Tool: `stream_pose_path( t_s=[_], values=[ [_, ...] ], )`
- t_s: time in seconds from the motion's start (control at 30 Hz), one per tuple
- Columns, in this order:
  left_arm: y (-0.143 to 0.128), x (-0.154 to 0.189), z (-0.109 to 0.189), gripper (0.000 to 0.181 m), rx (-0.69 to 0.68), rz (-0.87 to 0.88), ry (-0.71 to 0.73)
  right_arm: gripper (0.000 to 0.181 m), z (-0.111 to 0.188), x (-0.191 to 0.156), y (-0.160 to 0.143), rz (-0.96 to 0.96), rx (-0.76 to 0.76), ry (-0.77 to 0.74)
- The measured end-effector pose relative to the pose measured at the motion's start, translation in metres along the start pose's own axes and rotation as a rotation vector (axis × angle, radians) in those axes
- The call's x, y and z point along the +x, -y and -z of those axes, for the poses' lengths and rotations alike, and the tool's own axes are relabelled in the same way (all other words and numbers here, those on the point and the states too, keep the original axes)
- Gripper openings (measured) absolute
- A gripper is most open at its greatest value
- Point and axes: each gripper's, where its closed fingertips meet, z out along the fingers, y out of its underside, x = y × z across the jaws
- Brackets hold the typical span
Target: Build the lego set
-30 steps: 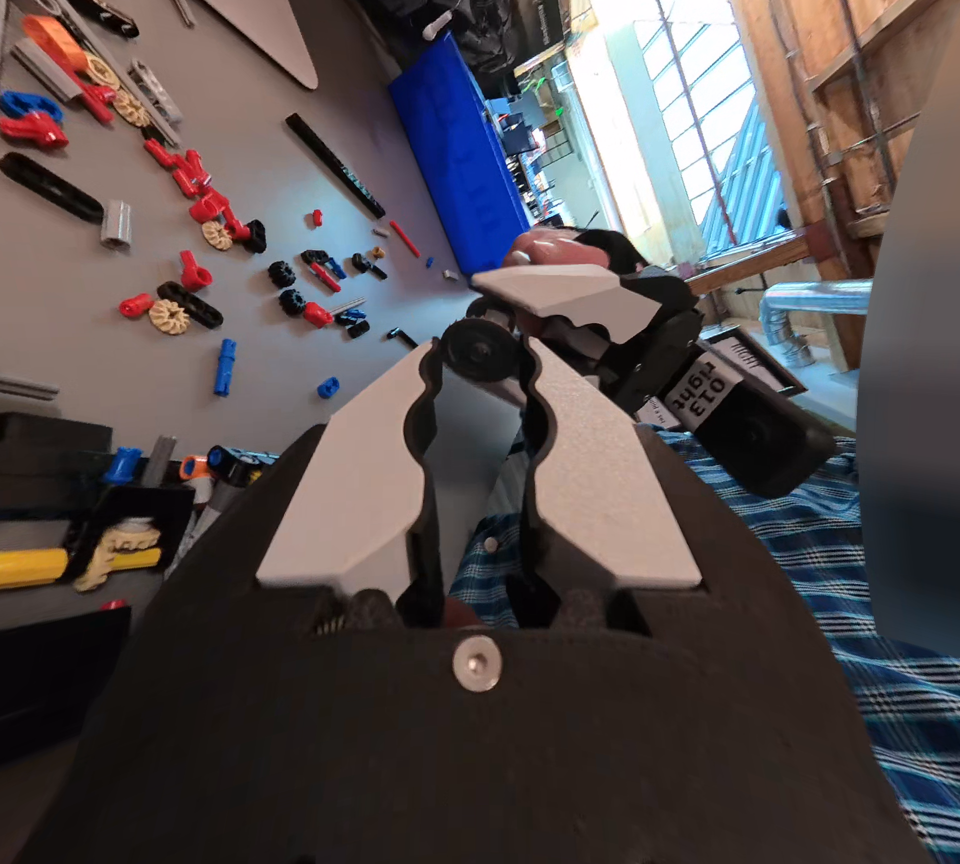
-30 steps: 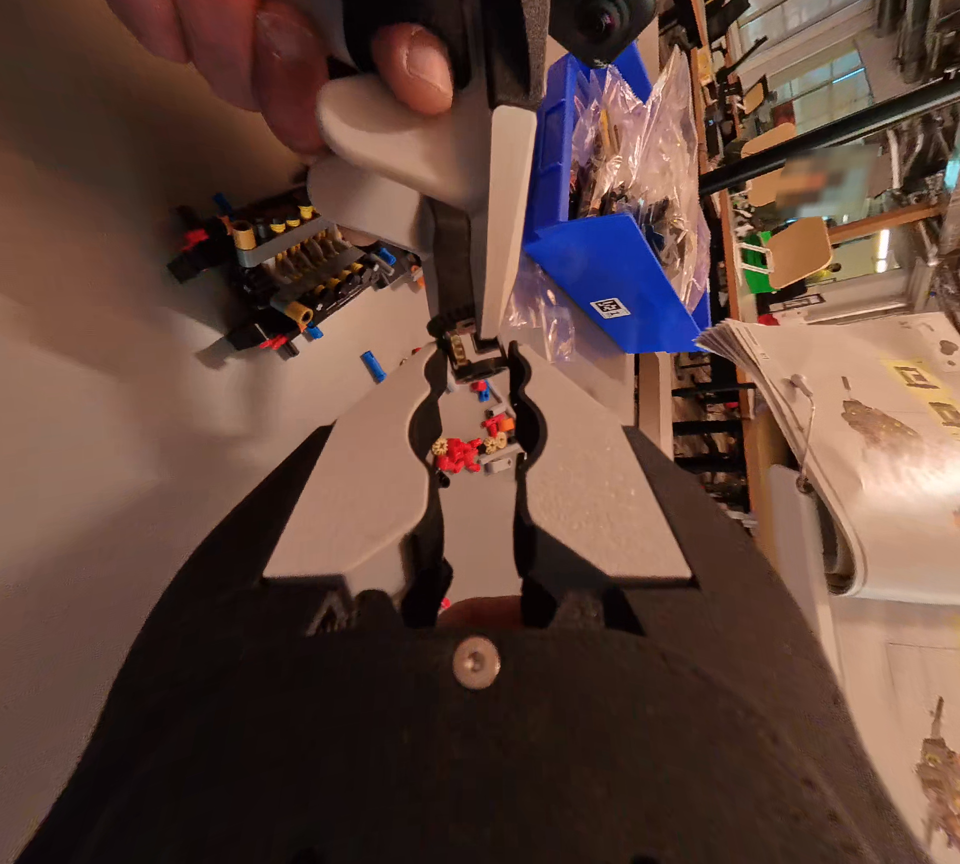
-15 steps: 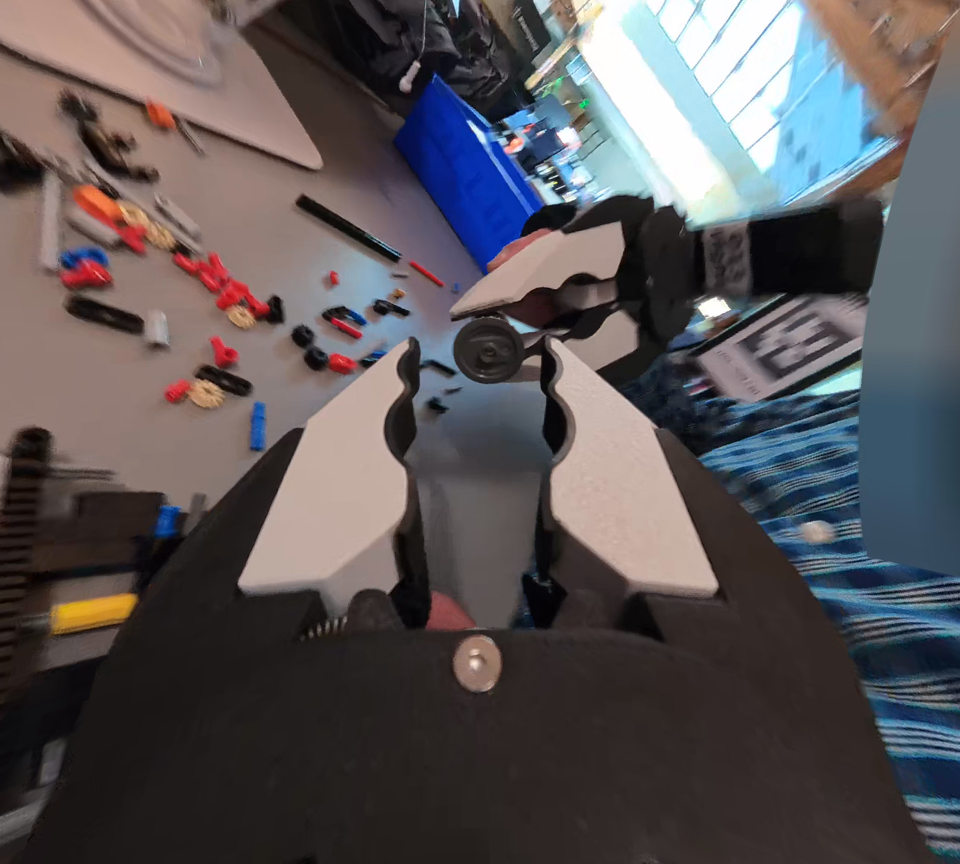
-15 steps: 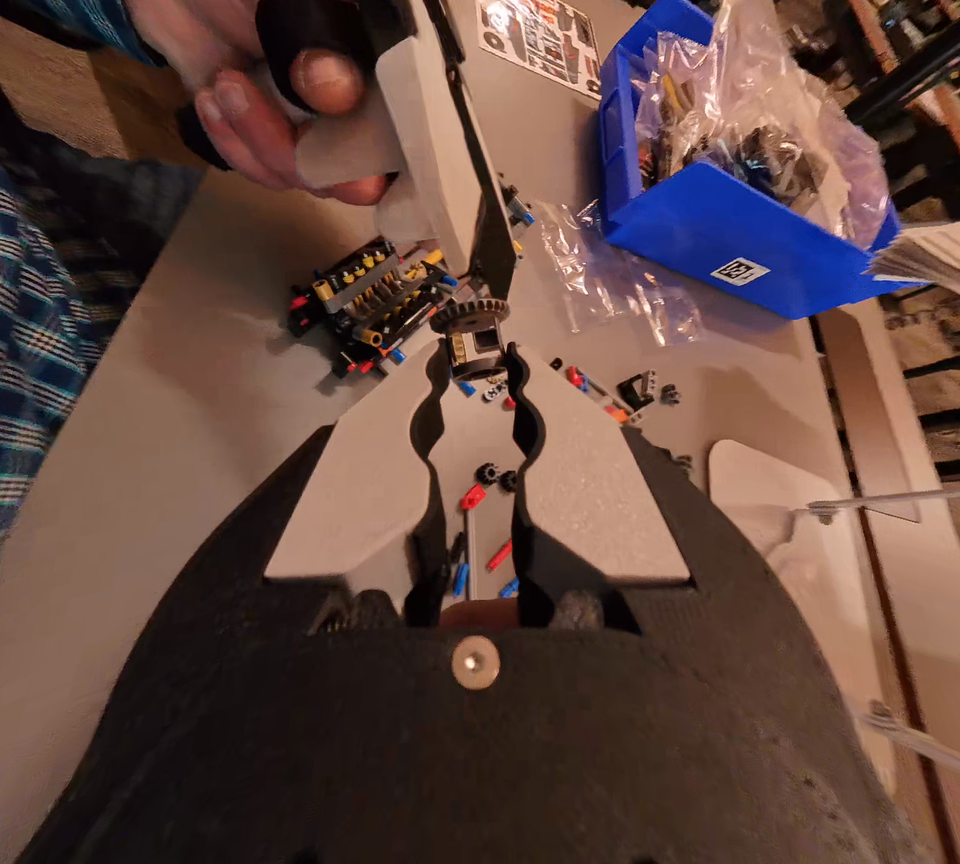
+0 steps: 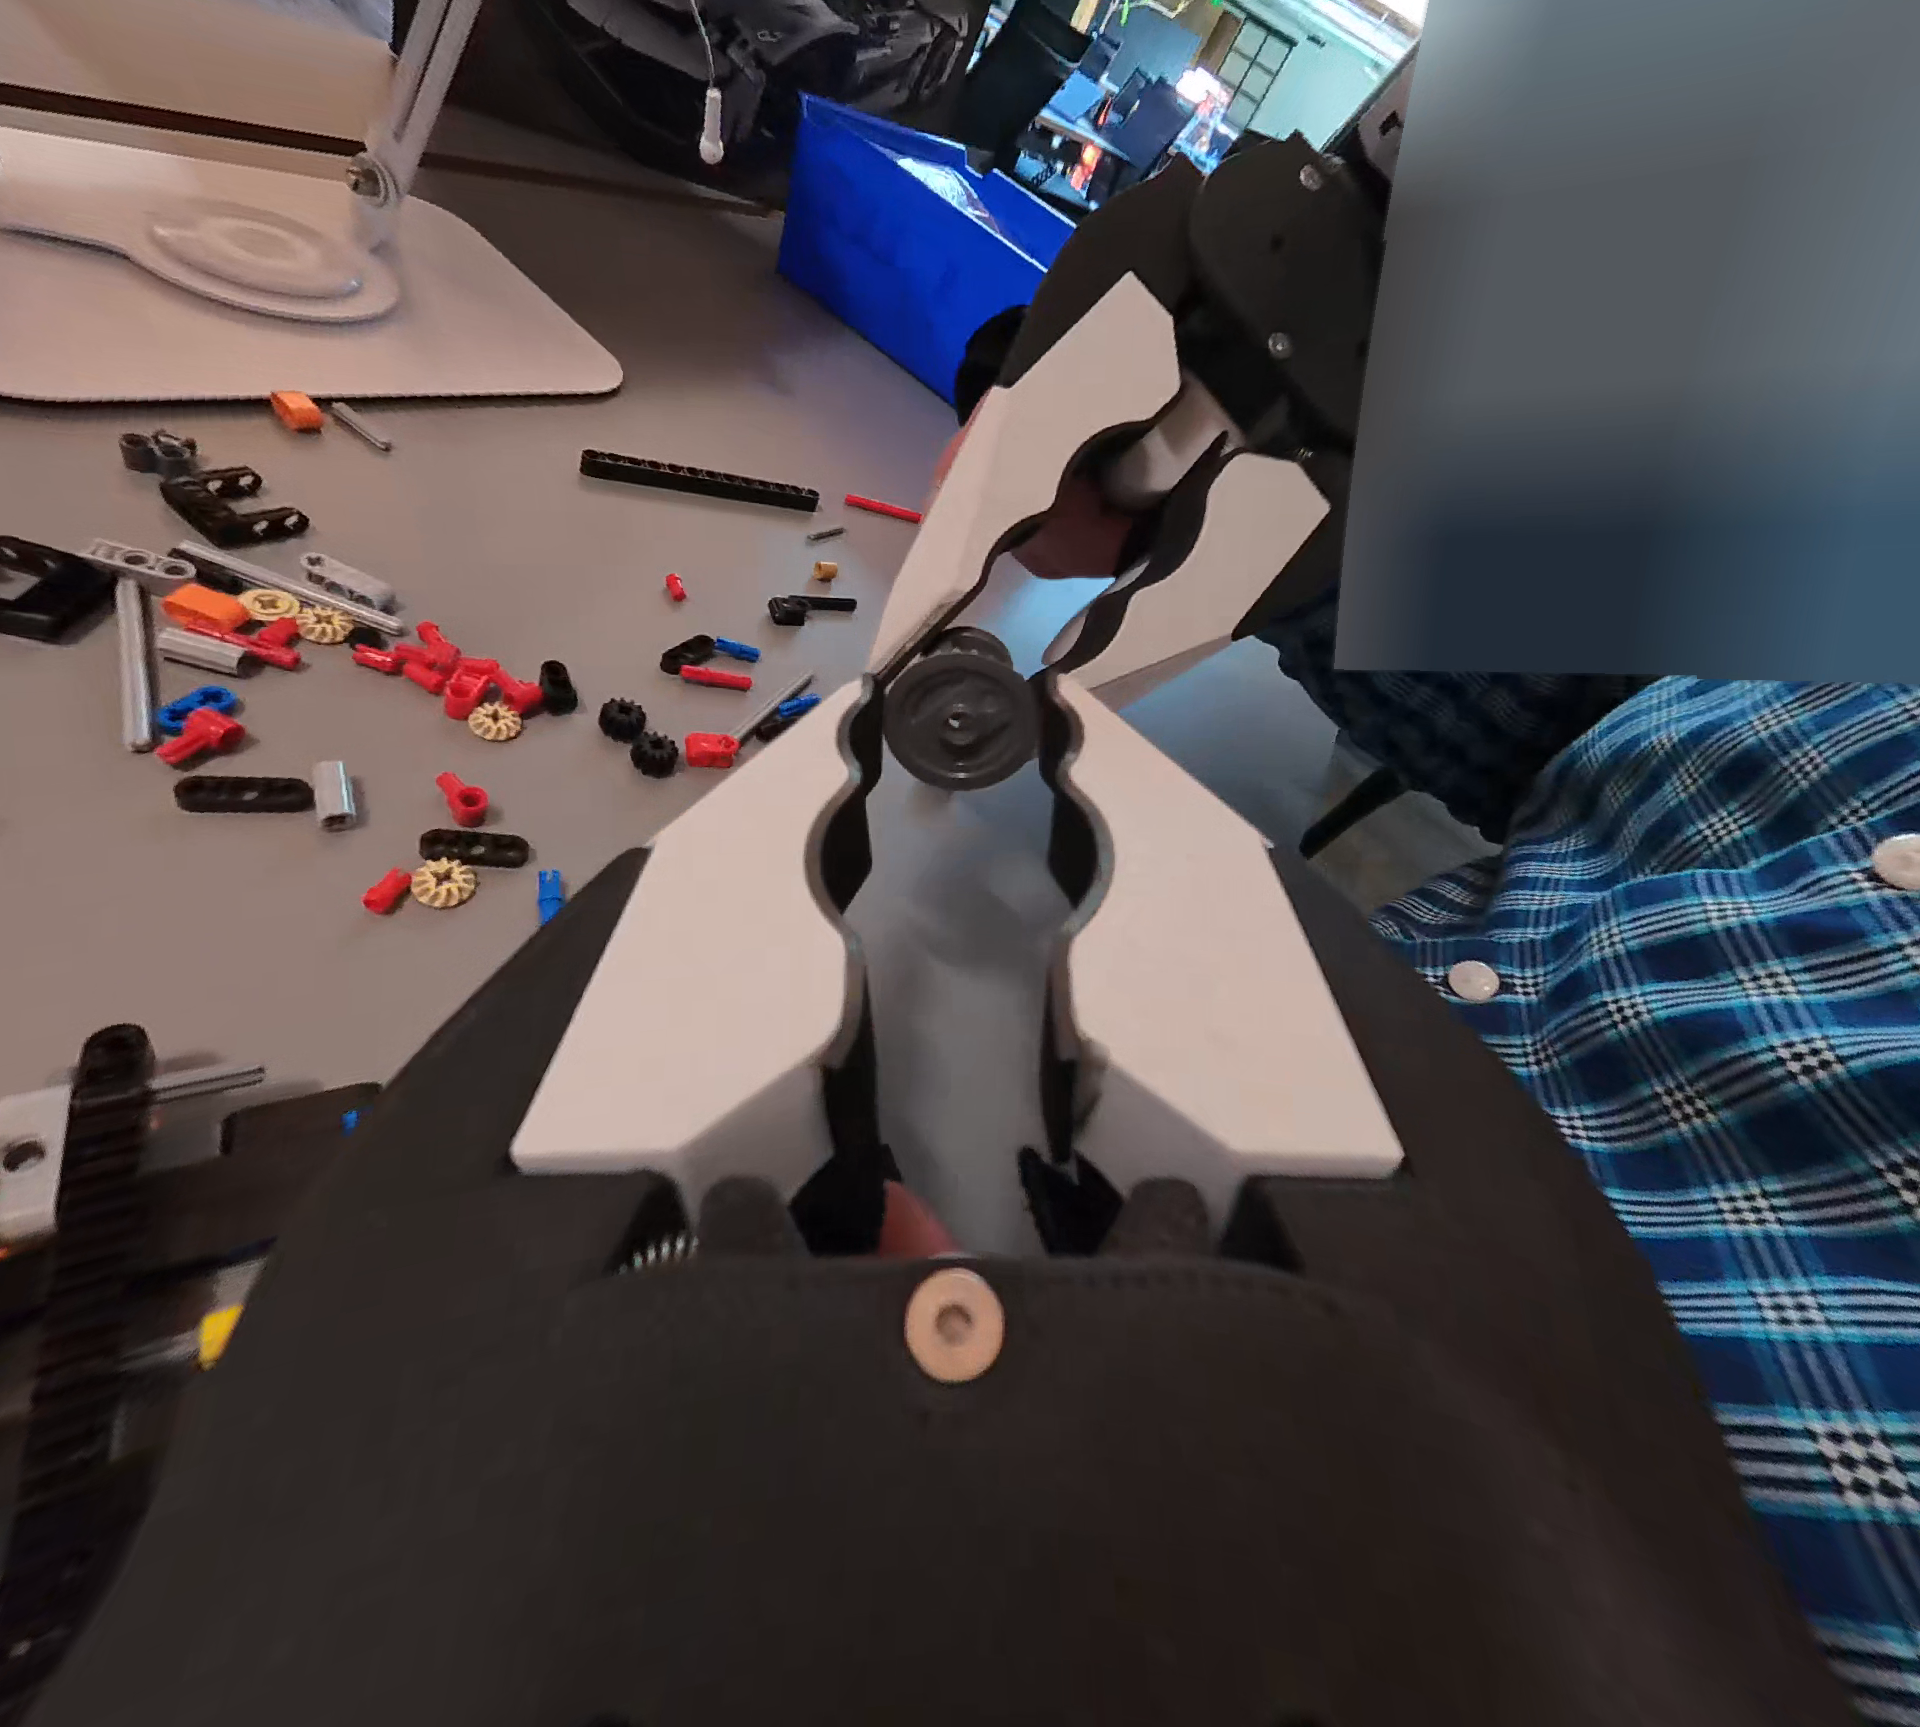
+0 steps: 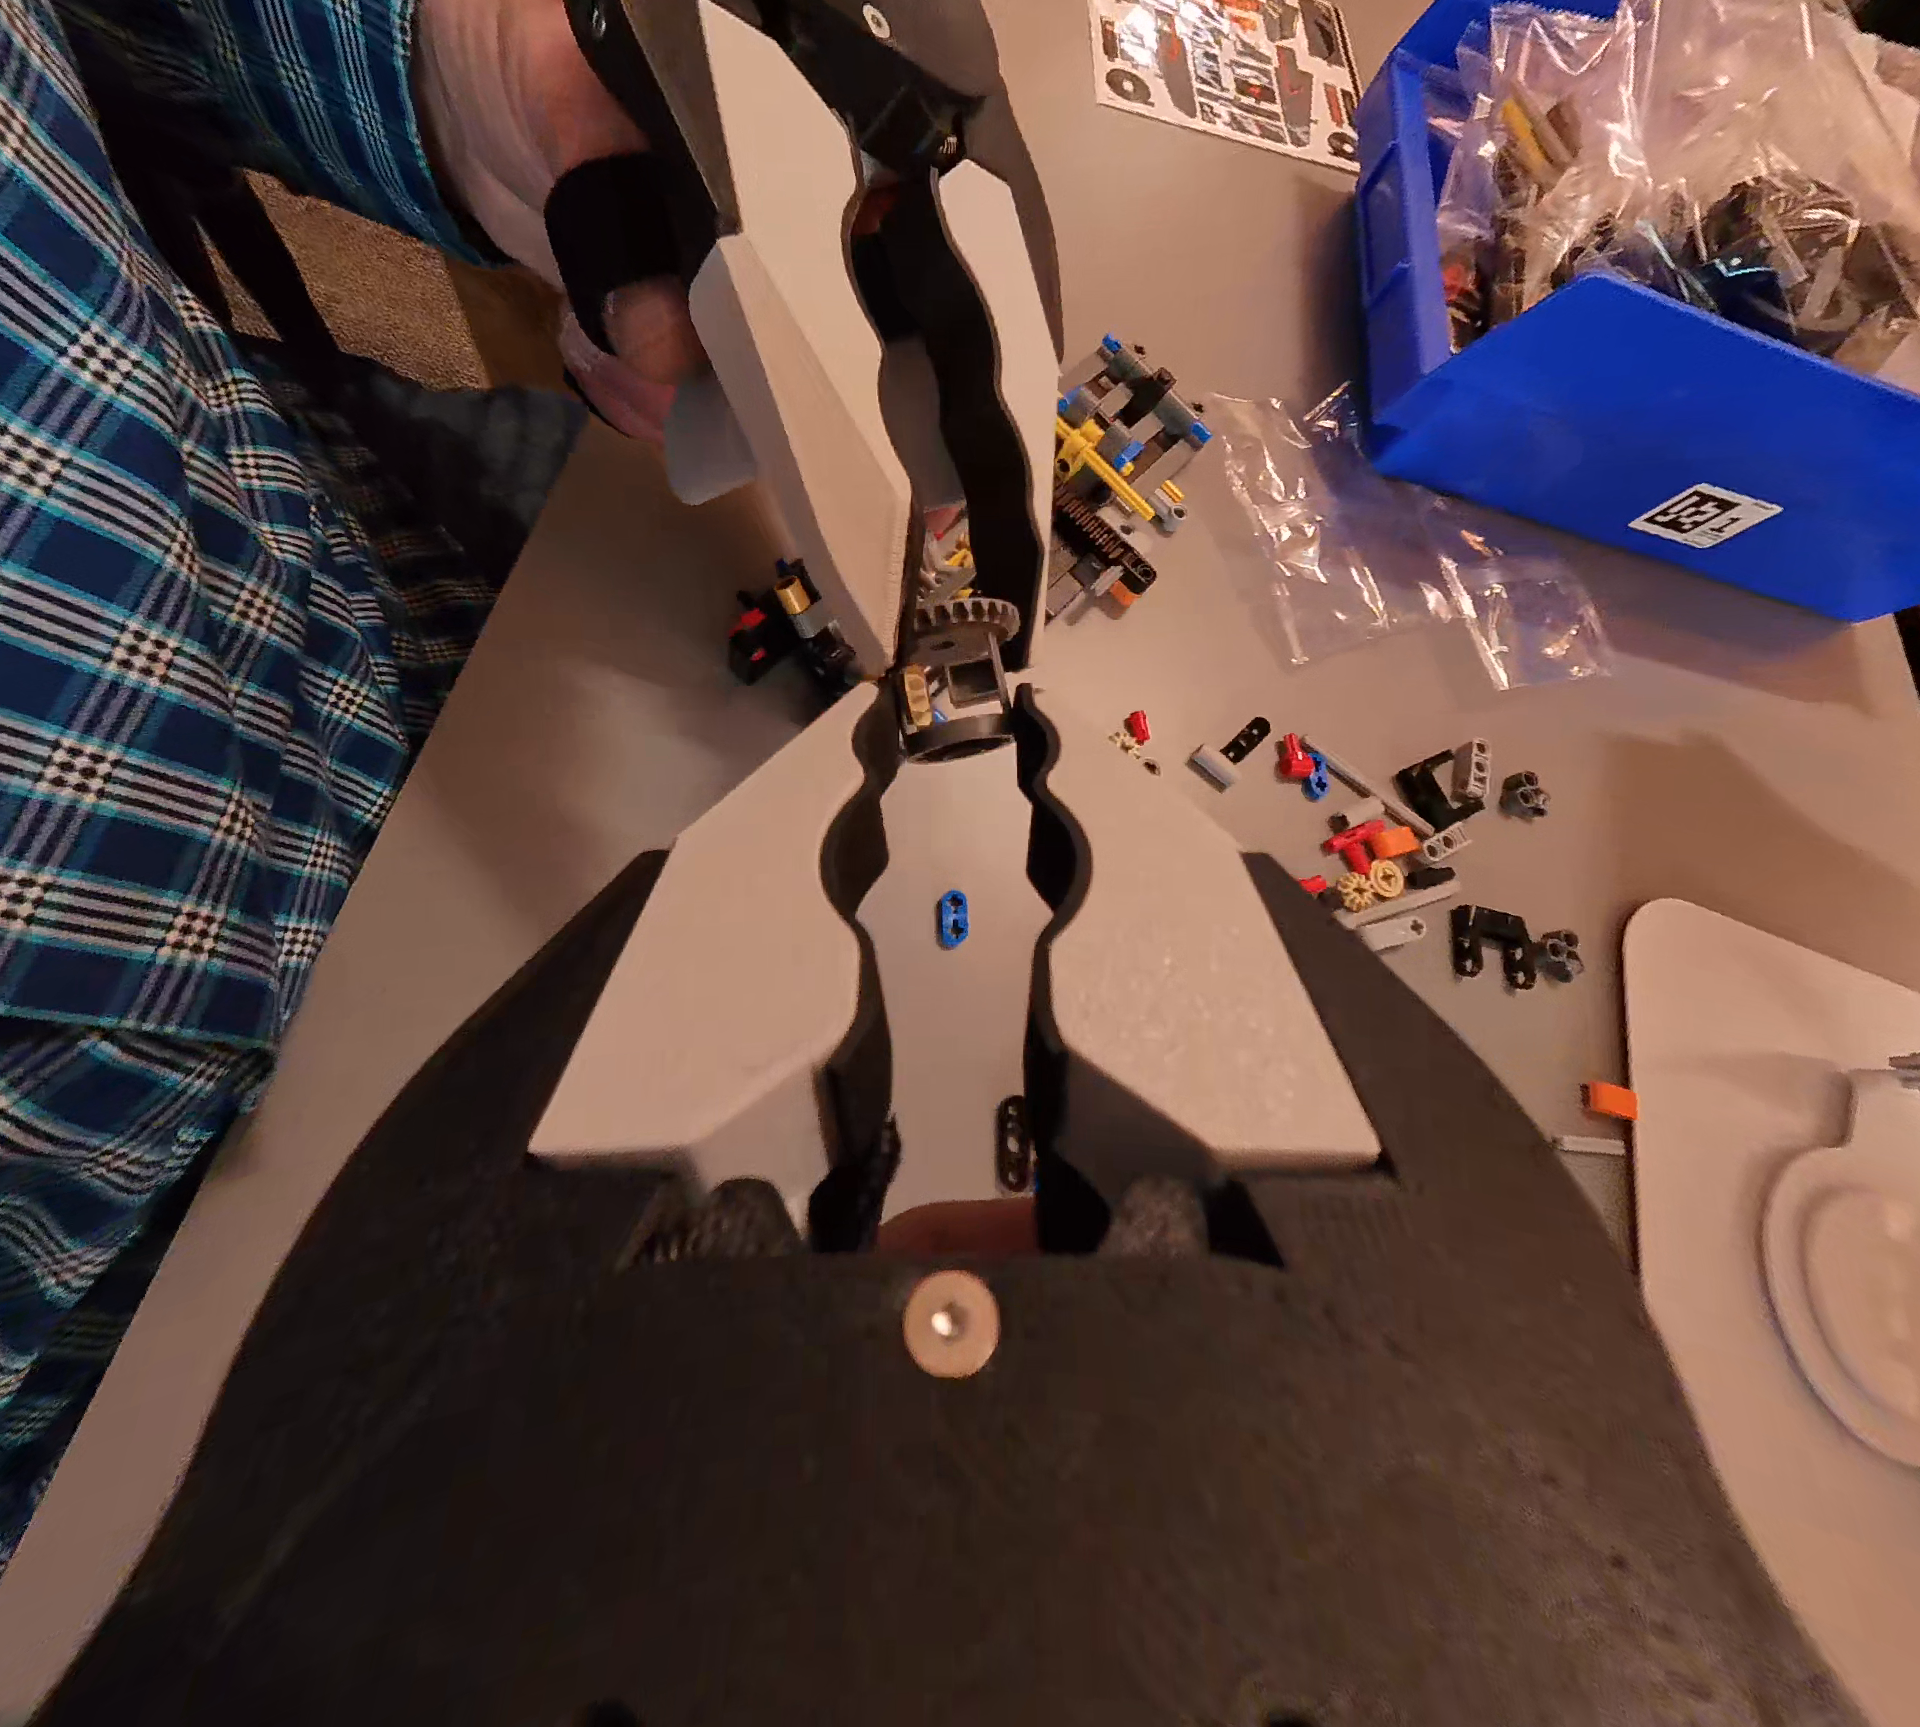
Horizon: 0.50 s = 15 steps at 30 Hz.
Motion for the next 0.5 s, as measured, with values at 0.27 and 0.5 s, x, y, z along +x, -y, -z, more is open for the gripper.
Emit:
stream_pose_path(
  t_s=[0.27, 0.5],
  values=[
    [0.006, -0.005, 0.006, 0.027, 0.078, 0.071, -0.003, 0.032, 0.000, 0.007, 0.004, -0.012, -0.002, -0.045],
    [0.020, -0.030, 0.033, 0.026, 0.149, 0.069, 0.087, 0.019, -0.003, 0.048, -0.034, -0.002, -0.143, -0.161]
  ],
)
